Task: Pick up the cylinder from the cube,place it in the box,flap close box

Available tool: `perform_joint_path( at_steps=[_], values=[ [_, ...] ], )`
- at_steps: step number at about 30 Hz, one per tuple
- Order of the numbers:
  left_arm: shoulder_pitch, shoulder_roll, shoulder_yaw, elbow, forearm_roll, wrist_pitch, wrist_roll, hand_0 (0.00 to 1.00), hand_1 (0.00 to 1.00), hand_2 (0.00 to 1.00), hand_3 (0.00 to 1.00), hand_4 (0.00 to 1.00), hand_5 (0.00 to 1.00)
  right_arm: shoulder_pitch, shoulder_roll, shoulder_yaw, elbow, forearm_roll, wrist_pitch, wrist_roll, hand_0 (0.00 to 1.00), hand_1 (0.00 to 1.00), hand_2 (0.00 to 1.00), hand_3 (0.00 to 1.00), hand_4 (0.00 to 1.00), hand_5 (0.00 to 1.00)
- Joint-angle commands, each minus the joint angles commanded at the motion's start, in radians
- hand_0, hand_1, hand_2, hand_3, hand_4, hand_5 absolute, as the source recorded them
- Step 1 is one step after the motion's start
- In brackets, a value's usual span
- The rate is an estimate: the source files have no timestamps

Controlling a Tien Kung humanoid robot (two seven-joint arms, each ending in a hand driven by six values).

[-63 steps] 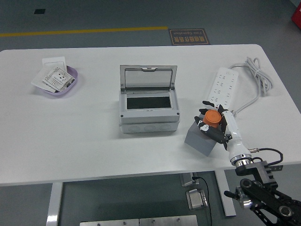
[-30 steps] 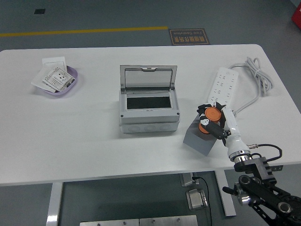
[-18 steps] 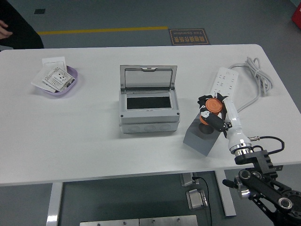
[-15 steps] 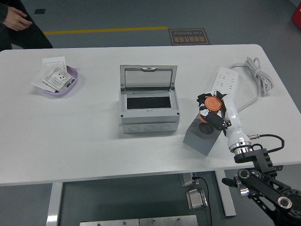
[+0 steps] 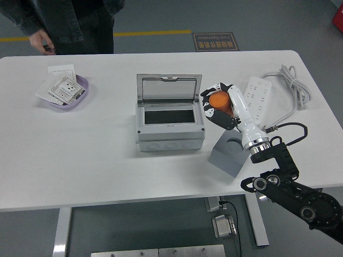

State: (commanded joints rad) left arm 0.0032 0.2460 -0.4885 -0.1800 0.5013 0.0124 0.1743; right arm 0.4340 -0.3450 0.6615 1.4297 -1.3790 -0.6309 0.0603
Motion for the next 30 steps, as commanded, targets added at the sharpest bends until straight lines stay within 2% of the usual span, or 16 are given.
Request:
perform_joint_path(
  at_steps=[8, 18, 23, 30],
  values=[
    [-0.006, 0.004, 0.007, 0.000, -0.004, 0.000, -0.001, 0.645, 0.702, 0.592, 0.590, 0.584, 0.170, 0.201, 0.065, -0.177, -0.148, -0.182, 0.058, -0.153, 0.002, 0.118, 0.333, 0.286, 0.043, 0.002],
    [-0.009, 0.007, 0.009, 0.000, -0.002, 0.000, 0.002, 0.645, 0.703, 0.595, 0.590, 0.585, 0.172, 0.430, 0.134, -0.402, -0.349, -0.161, 0.111, -0.194, 0.002, 0.115, 0.323, 0.282, 0.044, 0.002],
    [-0.011, 0.009, 0.016, 0.000, -0.007, 0.000, 0.001, 0.644, 0.704, 0.595, 0.589, 0.585, 0.173, 0.486, 0.159, -0.466, -0.408, -0.114, 0.119, -0.189, 0.002, 0.116, 0.323, 0.290, 0.042, 0.002],
    [-0.016, 0.010, 0.037, 0.000, -0.026, -0.001, -0.004, 0.645, 0.704, 0.595, 0.589, 0.584, 0.173, 0.506, 0.186, -0.524, -0.466, -0.041, 0.119, -0.167, 0.002, 0.121, 0.326, 0.287, 0.040, 0.002]
  ],
)
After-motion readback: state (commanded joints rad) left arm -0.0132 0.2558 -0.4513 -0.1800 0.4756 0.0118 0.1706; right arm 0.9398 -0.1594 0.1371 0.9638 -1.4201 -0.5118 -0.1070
